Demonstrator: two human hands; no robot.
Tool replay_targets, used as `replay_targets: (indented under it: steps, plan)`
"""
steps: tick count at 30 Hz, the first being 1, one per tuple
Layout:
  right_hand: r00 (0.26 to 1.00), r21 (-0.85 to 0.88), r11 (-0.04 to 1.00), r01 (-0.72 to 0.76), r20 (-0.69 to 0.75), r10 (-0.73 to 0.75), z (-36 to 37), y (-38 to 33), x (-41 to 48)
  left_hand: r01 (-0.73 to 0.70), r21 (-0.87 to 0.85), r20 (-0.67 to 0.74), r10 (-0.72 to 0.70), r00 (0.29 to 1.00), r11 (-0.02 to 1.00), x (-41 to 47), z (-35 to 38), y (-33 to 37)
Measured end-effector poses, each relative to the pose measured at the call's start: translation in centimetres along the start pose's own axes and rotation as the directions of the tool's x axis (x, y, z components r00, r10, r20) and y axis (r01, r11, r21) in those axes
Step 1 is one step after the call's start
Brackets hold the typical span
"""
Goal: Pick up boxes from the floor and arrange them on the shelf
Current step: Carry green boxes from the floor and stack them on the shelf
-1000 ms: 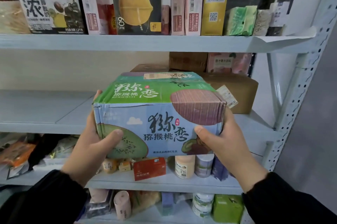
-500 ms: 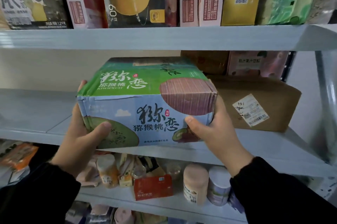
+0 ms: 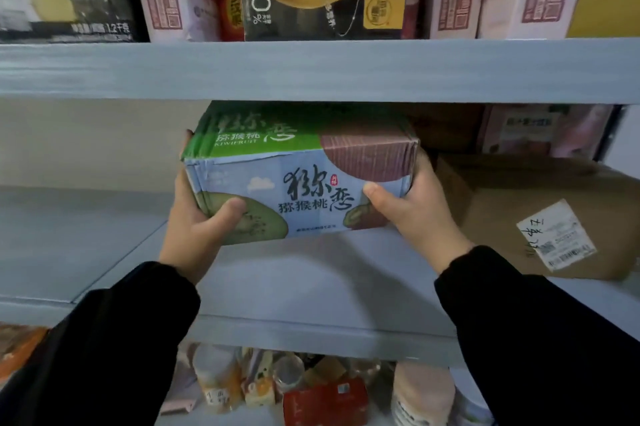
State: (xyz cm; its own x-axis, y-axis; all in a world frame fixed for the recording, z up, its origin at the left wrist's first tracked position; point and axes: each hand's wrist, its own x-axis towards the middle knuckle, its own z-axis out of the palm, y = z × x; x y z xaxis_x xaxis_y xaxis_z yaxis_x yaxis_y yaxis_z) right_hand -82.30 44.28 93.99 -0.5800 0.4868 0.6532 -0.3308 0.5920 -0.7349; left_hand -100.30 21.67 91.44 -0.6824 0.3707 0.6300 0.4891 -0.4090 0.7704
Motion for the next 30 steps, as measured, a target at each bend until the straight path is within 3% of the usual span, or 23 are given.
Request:
replay_targets:
  steps: [5, 9, 17, 24, 30]
  plan:
    - [0.998, -0.046, 0.998, -0.034, -0.059, 0.032, 3.4, 2.0, 4.2, 0.021, 0.038, 0.094, -0.025, 0.995, 0.999, 7.2, -2.3, -3.6]
    - [0.993, -0.022, 0.998, -0.056, -0.104, 0.053, 5.4, 3.6, 6.5, 0.017, 0.081, 0.083, -0.024, 0.996, 0.997, 11.6, -3.0, -5.9]
    - [0.994, -0.100, 0.993, 0.057, -0.088, -0.065, 7.1, 4.9, 7.0, -0.016, -0.004, 0.065, 0.016, 0.998, 1.000, 12.9, -4.9, -9.4]
    - [0.984, -0.096, 0.994, 0.051, -0.168, -0.067, 6.3, 5.3, 10.5, 0.056, 0.020, 0.111, -0.058, 0.992, 0.998, 17.3, -1.5, -9.0]
    - [0.982, -0.232, 0.972, -0.047, -0.191, 0.002, 5.2, 8.2, 13.7, 0.119, 0.204, 0.169, -0.155, 0.973, 0.972, 21.0, 1.0, -10.3]
